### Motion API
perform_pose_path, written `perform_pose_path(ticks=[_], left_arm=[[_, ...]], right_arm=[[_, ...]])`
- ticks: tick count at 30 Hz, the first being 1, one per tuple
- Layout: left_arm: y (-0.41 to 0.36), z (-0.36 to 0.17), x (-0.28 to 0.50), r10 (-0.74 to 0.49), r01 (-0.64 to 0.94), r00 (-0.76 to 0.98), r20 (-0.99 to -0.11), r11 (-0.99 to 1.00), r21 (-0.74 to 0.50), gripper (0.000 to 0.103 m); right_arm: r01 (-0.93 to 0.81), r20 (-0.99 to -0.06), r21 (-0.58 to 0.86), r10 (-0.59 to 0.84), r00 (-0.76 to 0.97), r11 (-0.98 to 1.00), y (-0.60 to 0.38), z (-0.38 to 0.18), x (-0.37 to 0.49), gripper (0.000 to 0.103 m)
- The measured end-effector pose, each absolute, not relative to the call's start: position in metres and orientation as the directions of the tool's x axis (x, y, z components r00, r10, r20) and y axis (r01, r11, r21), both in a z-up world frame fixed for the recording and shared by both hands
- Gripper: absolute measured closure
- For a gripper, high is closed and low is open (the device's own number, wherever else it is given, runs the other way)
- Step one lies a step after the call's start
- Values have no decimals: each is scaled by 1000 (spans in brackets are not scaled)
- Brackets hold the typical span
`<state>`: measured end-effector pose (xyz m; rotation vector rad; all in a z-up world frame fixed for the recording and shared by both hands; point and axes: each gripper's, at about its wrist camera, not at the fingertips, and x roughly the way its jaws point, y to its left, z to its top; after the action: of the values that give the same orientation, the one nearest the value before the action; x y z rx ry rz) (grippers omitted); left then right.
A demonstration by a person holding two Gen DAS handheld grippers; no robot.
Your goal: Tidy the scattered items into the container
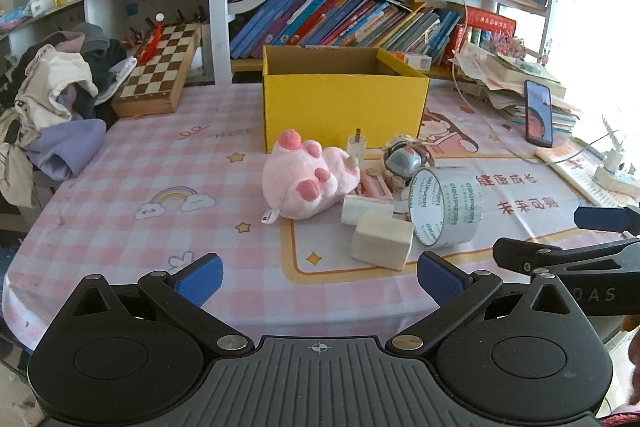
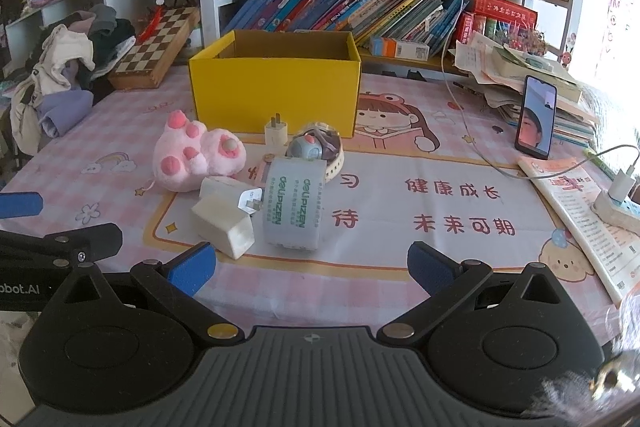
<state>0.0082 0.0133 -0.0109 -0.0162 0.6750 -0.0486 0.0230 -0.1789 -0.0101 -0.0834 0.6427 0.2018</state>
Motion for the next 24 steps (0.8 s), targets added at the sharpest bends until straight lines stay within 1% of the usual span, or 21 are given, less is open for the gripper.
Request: perform_pose_path(ticks=[5,10,14,20,24], left_arm=[[15,-9,8,-19,21,780,-625,1000,-4,0],[18,-8,5,-39,39,788,-615,999,-14,0],[19,-6,2,-46,54,799,-599,999,-4,0],[20,-7,2,-37,57,796,-605,998,13,0],[23,-7,2,-52,59,797,-602,998,-7,0]], right_arm=[[-212,-596,-21,158,787,977,-178,-8,21,0],[-222,-593,-23,165,788,975,-174,-7,19,2],[-230,-594,-20,174,785,973,-170,-6,19,8],[-230,-600,-18,173,781,973,-166,-7,19,9],[-225,-605,-20,167,779,974,-165,-7,20,11]])
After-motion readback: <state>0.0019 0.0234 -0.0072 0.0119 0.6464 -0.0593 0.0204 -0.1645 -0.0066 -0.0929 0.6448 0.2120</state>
